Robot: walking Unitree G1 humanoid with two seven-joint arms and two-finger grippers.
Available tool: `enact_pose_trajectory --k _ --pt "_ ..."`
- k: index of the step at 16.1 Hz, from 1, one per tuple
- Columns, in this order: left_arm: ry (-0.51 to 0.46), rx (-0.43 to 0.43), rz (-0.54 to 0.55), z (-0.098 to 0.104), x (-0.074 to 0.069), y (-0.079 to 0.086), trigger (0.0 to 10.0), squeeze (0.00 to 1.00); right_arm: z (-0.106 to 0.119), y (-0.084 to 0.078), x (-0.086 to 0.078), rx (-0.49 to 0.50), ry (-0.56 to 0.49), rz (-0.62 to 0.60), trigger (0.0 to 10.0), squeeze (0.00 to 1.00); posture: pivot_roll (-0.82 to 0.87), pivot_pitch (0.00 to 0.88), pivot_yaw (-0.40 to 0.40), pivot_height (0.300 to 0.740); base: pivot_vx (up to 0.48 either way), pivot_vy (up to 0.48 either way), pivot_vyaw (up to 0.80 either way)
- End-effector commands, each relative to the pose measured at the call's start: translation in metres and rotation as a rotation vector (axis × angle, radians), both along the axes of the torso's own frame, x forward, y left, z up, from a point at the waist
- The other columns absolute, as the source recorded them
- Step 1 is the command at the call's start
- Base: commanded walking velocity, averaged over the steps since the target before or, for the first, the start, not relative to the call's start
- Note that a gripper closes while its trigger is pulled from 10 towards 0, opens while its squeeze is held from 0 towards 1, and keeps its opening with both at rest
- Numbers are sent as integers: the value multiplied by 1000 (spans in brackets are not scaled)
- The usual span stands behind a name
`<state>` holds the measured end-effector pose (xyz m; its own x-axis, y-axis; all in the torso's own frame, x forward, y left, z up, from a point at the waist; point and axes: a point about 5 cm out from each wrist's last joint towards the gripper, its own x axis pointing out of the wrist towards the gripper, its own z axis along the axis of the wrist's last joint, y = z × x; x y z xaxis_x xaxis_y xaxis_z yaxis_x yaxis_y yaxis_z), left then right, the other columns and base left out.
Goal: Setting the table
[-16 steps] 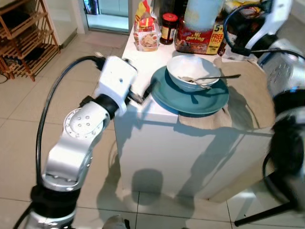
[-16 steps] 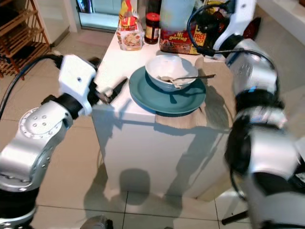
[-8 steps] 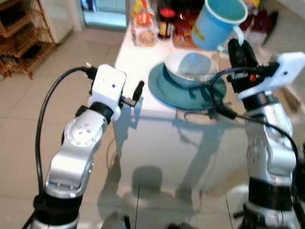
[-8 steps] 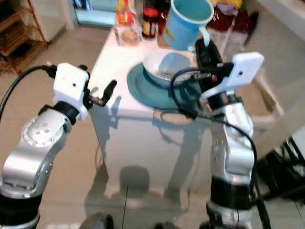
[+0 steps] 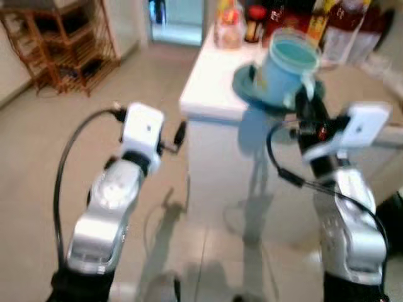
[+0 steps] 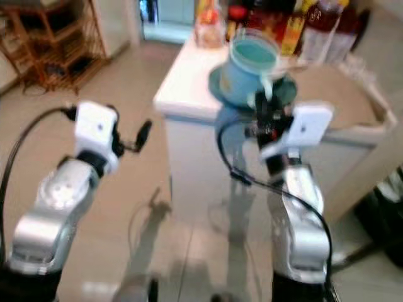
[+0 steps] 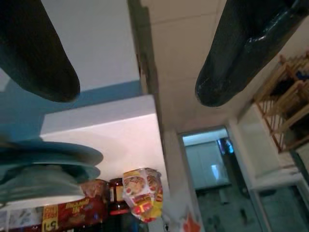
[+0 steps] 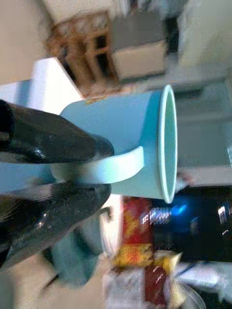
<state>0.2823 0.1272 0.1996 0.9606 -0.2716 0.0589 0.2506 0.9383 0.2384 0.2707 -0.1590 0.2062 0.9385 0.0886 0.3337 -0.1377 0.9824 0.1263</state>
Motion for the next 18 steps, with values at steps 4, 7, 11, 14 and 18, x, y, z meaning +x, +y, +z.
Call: enact_pose_trajectory --k 4,7,11,14,18 --pt "-44 13 7 7 3 -3 10000 0 15 2 -3 5 -61 -7 10000 0 63 62 -52 740 0 -212 0" --pt "-26 16 18 0 5 -4 10000 0 2 -2 -3 -6 8 -35 10000 0 56 64 -52 740 0 -321 0" --pt "-18 26 65 -5 12 4 10000 0 -24 -9 2 -63 161 -74 10000 0 50 64 -57 740 0 -342 0" --pt "-24 20 75 -5 12 4 10000 0 -32 -14 3 -91 185 -96 10000 0 50 61 -63 740 0 -344 0" --pt "-28 19 67 -8 11 -1 10000 0 -37 -15 5 -101 222 -96 10000 0 39 52 -66 740 0 -345 0"
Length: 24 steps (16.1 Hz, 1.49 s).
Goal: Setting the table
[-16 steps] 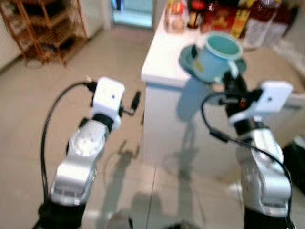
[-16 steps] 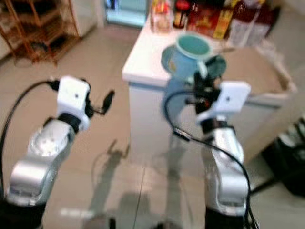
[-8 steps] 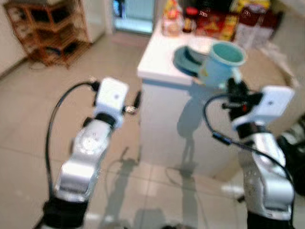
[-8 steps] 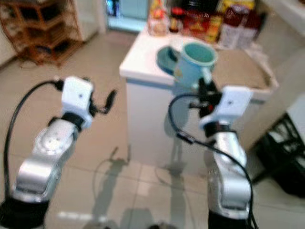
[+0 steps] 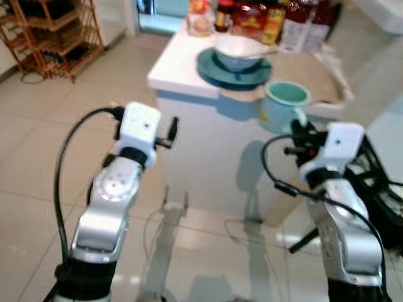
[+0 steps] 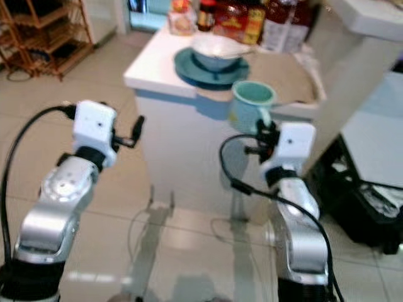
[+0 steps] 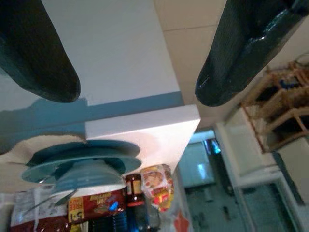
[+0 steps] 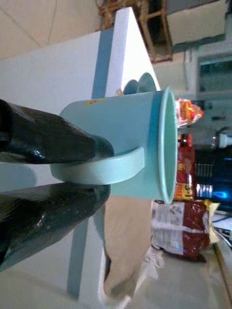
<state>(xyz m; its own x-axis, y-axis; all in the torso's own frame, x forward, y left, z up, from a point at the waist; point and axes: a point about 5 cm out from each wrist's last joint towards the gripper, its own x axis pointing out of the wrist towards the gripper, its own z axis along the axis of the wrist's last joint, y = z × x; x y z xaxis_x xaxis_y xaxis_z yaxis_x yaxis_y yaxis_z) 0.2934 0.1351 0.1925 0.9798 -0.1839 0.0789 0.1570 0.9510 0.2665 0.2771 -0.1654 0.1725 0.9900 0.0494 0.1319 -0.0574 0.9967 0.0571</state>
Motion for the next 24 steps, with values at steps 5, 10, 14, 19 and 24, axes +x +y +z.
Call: enact_pose_trajectory --k 5,10,14,19,24 --pt "-2 -2 -35 -3 -3 -11 10000 0 -7 -14 -3 -29 21 -80 10000 0 37 43 -60 740 0 -345 0" --pt "-8 3 -45 -4 -2 -14 10000 0 -5 -18 -3 -36 3 -107 10000 0 32 28 -56 740 0 -346 0" --pt "-15 4 -53 -3 -2 -15 10000 0 -4 -23 0 -91 -13 -160 10000 0 32 19 -54 740 0 -345 0" --pt "-20 7 -62 -3 -2 -18 10000 0 -5 -27 0 -120 -14 -180 10000 0 26 17 -50 740 0 -346 0" --pt "-22 10 -65 -2 -1 -18 10000 0 -6 -27 -1 -120 -10 -188 10000 0 26 21 -46 740 0 -346 0"
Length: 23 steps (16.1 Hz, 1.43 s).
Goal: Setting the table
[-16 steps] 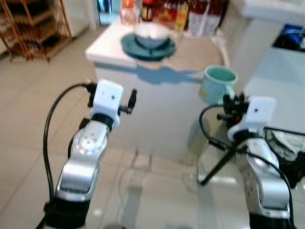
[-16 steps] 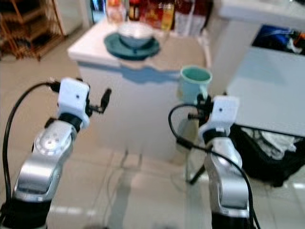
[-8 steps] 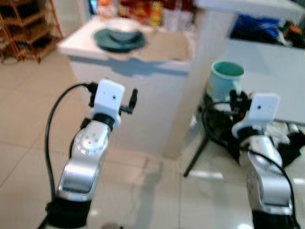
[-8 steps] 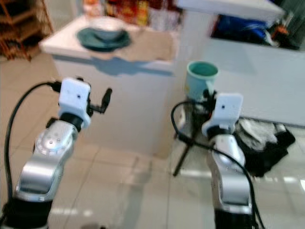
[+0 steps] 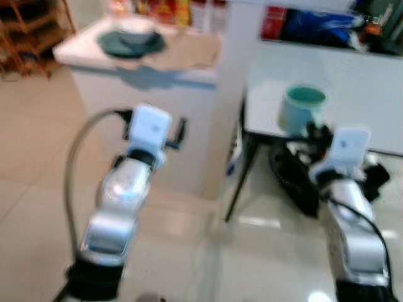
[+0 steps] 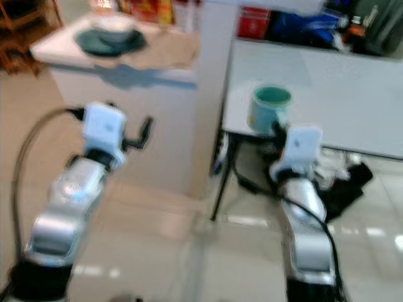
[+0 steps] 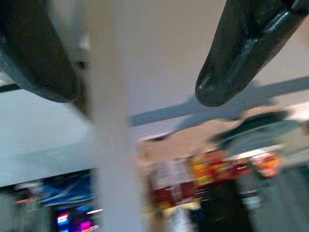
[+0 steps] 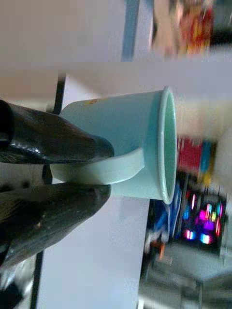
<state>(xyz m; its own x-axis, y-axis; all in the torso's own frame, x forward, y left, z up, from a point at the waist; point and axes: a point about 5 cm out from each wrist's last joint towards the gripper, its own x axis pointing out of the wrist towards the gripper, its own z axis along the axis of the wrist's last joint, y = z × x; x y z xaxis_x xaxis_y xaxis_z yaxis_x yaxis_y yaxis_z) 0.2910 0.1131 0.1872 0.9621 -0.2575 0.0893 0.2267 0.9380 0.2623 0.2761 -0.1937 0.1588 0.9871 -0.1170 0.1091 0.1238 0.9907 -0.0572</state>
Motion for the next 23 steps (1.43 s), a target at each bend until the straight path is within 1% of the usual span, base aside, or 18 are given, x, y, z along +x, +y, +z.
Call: enact_pose_trajectory --k 1,6,7,8,10,12,13,17,23 --pt "-13 17 11 3 1 4 10000 0 8 1 0 -10 -35 -4 10000 0 25 22 -45 740 0 -345 0" --pt "-9 23 1 2 1 3 10000 0 7 0 0 -8 -33 -8 10000 0 25 23 -44 740 0 -346 0" --pt "1 5 -1 2 1 2 10000 0 7 0 -1 -7 -37 -5 10000 0 25 23 -44 740 0 -322 0" --pt "20 -20 1 1 2 3 10000 0 8 1 0 -7 -41 -3 10000 0 26 25 -42 740 0 0 0" --pt "22 -18 -4 2 3 3 10000 0 9 1 0 -3 -50 -6 10000 0 27 25 -43 740 0 0 0" --pt "15 -28 -23 3 2 3 10000 0 10 2 0 41 -52 2 10000 0 27 25 -43 740 0 0 0" --pt "12 -43 -33 4 1 2 10000 0 10 2 0 51 -52 14 10000 0 24 24 -43 740 349 0 -425" --pt "17 -46 -36 4 1 2 10000 0 10 2 0 50 -46 11 10000 0 25 26 -44 740 390 0 -547" --pt "20 -50 -41 4 1 2 10000 0 10 4 1 39 -42 30 10000 0 23 30 -43 740 394 0 0"
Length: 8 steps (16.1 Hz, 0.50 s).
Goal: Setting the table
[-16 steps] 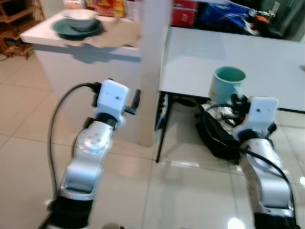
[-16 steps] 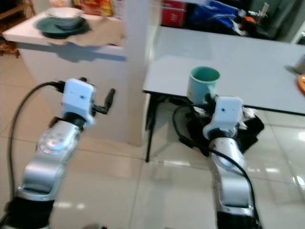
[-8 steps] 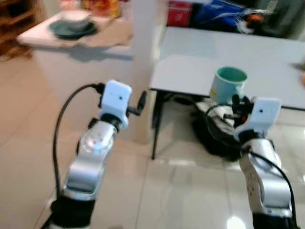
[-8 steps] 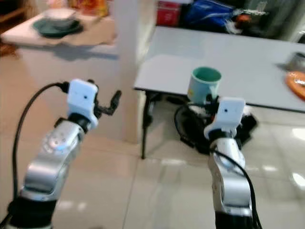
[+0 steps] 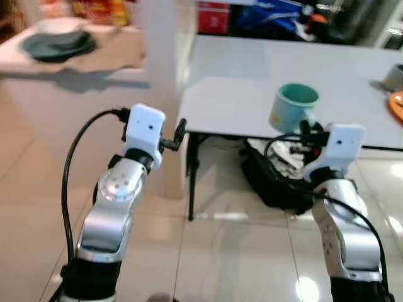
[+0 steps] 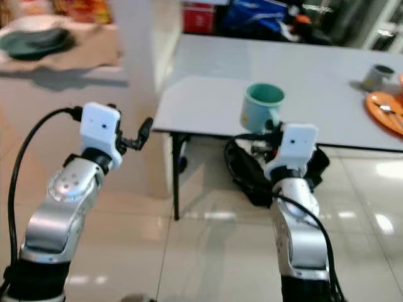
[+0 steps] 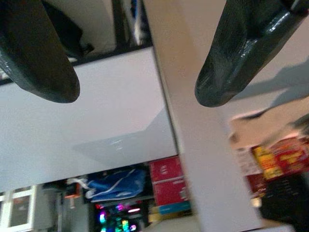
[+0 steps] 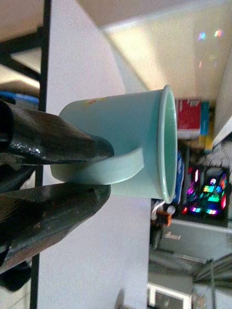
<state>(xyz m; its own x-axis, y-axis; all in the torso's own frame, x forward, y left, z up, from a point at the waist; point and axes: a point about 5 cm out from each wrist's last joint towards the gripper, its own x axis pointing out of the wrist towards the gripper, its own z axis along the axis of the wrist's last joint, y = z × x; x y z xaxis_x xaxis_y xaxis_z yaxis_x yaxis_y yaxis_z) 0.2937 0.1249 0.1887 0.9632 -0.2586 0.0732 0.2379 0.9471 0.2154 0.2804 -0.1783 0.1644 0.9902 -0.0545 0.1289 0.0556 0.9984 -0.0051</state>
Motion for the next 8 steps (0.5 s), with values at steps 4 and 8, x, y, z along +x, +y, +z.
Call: enact_pose_trajectory --k 4,8 --pt "-7 -9 -35 3 -1 -9 10000 0 4 -11 -2 -12 -14 -32 10000 0 24 31 -43 740 391 0 0" --pt "-7 -8 -34 3 -1 -9 10000 0 4 -9 -2 -9 -14 -26 10000 0 26 34 -44 740 380 0 0"
